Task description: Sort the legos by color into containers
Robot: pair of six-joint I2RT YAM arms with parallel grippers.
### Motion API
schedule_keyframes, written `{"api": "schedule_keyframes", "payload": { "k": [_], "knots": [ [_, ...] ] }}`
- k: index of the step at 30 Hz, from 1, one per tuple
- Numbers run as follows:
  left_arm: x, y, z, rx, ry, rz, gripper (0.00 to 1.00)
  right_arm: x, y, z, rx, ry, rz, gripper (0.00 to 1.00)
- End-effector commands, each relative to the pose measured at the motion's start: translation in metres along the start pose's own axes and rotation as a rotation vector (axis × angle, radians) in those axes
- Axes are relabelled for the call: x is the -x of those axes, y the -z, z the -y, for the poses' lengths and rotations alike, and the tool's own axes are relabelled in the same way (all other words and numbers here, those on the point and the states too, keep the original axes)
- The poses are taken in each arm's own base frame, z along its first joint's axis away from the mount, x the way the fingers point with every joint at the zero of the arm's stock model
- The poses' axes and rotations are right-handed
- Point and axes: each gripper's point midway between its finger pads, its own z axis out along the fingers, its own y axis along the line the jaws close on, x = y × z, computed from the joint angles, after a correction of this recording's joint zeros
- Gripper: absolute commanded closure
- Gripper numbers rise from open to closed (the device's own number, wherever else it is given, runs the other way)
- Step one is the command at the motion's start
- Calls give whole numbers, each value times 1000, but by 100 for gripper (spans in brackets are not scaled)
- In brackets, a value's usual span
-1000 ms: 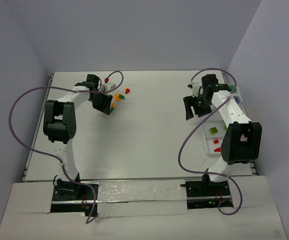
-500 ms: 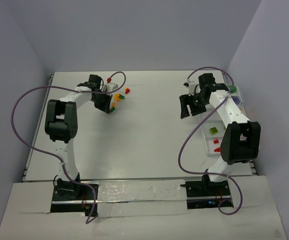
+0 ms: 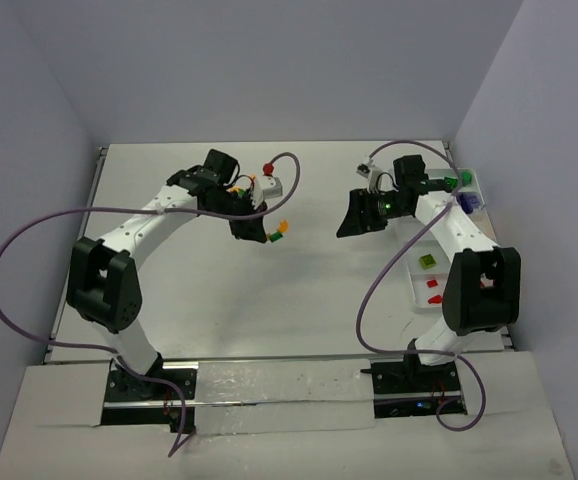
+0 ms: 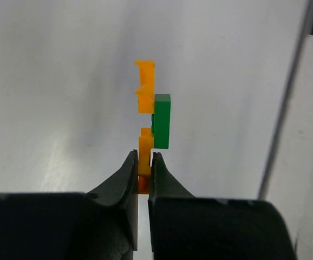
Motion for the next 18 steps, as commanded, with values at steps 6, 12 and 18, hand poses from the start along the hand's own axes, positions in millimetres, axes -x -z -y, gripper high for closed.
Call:
{"api": "schedule_keyframes", "payload": {
  "k": [6,12,18],
  "knots": [
    [21,-10,84,-357,27,26,100,-1,6,-84,360,160,70,33],
    [28,-15,86,-373,28,25,100,-6,-6,-94,411,164,28,32],
    [28,-19,83,-367,35,14,100,-7,-14,-109,454,186,-7,33]
  ]
}}
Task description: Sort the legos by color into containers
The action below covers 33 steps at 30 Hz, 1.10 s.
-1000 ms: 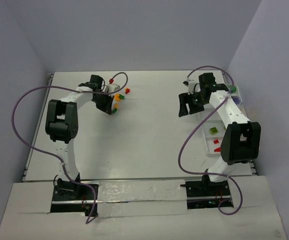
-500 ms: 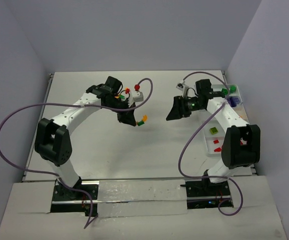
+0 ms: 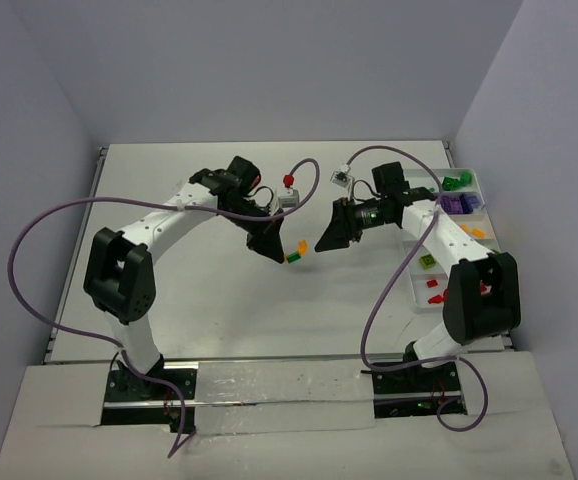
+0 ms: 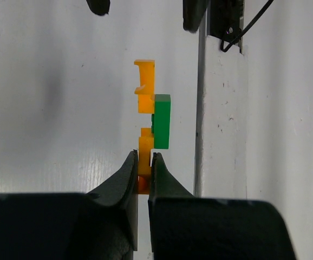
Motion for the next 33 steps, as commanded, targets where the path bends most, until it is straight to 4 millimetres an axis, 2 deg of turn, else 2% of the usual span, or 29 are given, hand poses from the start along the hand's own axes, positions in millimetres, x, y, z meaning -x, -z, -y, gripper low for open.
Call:
{"api": "schedule_keyframes", "payload": {
  "k": [1,9,14,21,29,33],
  "knots": [
    [16,1,8,-33,-25,28,100,12,-7,-14,61,62,1,33],
    [17,-3,8,-36,-36,16,100,16,-18,-16,75,67,-19,34],
    [19,-4,9,-41,-41,18,100,19,-23,-9,52,52,-22,37],
    [21,-6,10,-49,-44,17,100,21,-29,-11,62,53,-30,42],
    [20,-10,1,-23,-36,14,100,19,-32,-18,90,59,-36,69],
    [13,-16,-8,-16,-7,-1,100,17,-34,-15,87,55,-38,81]
  ]
}}
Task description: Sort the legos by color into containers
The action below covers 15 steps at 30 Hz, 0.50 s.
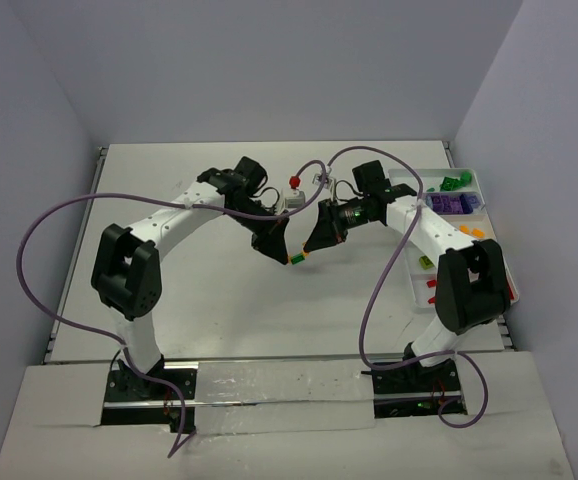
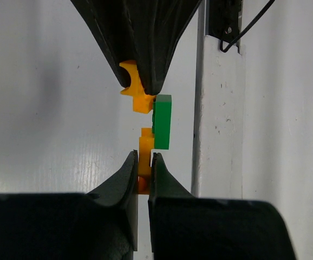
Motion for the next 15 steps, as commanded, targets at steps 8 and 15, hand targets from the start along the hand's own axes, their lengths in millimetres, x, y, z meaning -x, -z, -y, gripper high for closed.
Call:
{"api": "schedule_keyframes", "payload": {
  "k": [8,15],
  "knots": [
    [15,-9,-13,2,-39,32,100,10,-7,6,9,40,14,94],
    [16,-7,-11,5,-59,36,100,15,-7,41,-140,-3,24,100]
  ]
}}
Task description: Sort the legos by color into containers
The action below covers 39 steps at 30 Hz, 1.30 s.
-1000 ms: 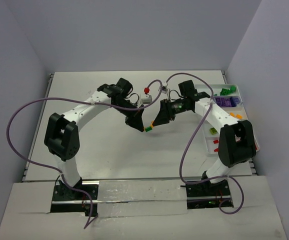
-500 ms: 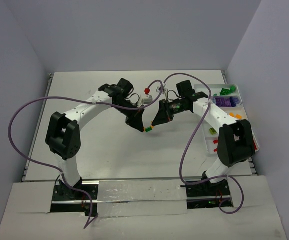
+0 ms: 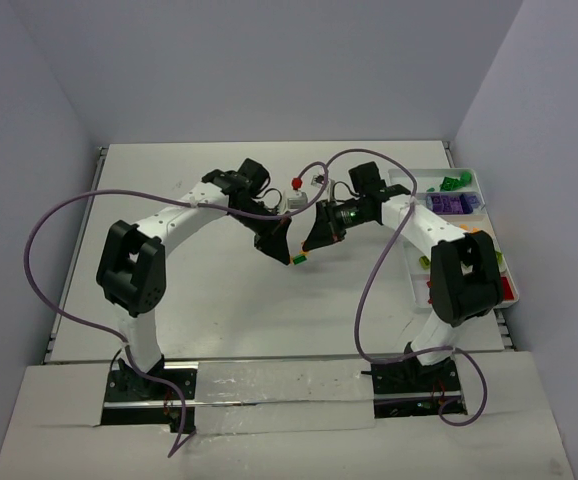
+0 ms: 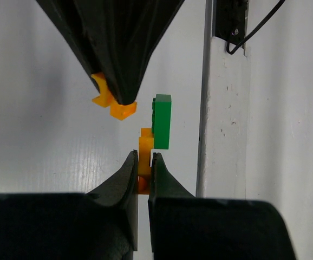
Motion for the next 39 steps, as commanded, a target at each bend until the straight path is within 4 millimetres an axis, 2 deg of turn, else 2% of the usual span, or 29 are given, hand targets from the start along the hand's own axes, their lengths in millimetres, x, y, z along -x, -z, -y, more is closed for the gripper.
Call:
{"api": "schedule_keyframes", "payload": {
  "k": [1,5,8,10,11,13,15,17,20,27,30,34,39],
  "knots": [
    [19,3,0,10,-78,43,100,19,0,20,-102,28,41,100],
    [17,4,1,24,-75,39,100,24,13,39,-193,9,67,100],
    [14,7,5,34,-72,44,100,27,39,61,-303,2,102,100],
    [13,10,5,52,-65,51,100,22,73,85,-434,-22,119,100],
    [12,10,5,61,-62,53,100,20,85,91,-476,-30,122,100],
    [12,11,2,92,-49,56,100,6,122,106,-578,-80,127,100],
    [13,12,-6,149,5,62,100,-11,171,123,-700,-137,139,100],
    [16,17,-30,277,50,66,100,-24,217,138,-853,-145,135,100],
    [26,21,-47,352,87,104,100,-32,249,149,-923,-188,136,100],
    [42,29,-61,399,124,154,100,-33,285,170,-1006,-185,72,100],
    [47,28,-66,405,125,175,100,-23,299,182,-1046,-195,93,100],
    [51,27,-72,408,125,179,100,-16,307,205,-1070,-234,86,100],
    [51,29,-77,408,126,189,100,-26,311,227,-1111,-272,39,100]
  ]
}}
